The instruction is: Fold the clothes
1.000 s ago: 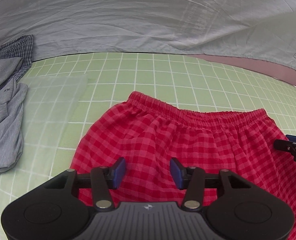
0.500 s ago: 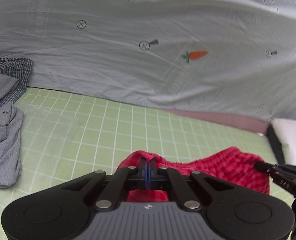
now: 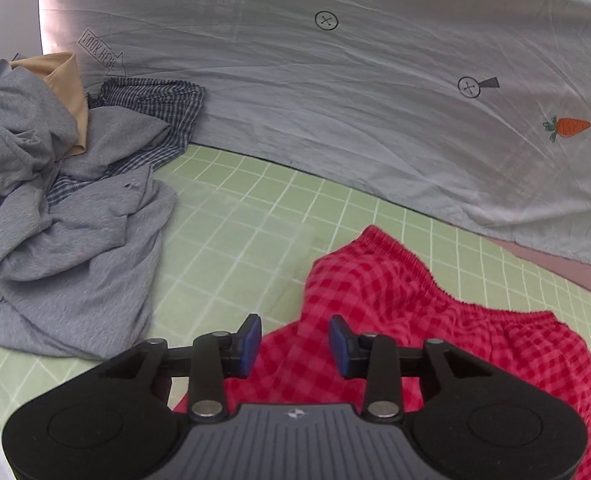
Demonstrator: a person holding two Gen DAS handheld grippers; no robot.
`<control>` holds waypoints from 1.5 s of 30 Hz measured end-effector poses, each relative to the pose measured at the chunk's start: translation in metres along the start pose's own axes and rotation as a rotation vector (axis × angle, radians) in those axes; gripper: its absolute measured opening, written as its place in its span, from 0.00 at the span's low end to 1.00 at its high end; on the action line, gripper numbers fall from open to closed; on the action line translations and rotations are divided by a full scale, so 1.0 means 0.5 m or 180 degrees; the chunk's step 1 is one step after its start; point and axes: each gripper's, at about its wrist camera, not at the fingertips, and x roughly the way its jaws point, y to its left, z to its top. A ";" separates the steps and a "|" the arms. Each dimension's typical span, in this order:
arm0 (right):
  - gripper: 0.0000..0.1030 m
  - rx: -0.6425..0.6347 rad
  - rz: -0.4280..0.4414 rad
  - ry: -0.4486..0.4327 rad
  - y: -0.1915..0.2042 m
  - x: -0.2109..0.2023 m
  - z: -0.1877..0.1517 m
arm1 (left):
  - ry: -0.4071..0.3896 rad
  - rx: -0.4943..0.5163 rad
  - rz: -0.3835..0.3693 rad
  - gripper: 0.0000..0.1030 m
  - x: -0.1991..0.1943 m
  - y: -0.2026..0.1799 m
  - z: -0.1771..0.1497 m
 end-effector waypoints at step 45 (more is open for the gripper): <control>0.05 0.0412 -0.0529 0.0686 -0.148 -0.168 -0.210 | 0.0760 -0.0452 0.0240 0.09 -0.157 0.183 -0.214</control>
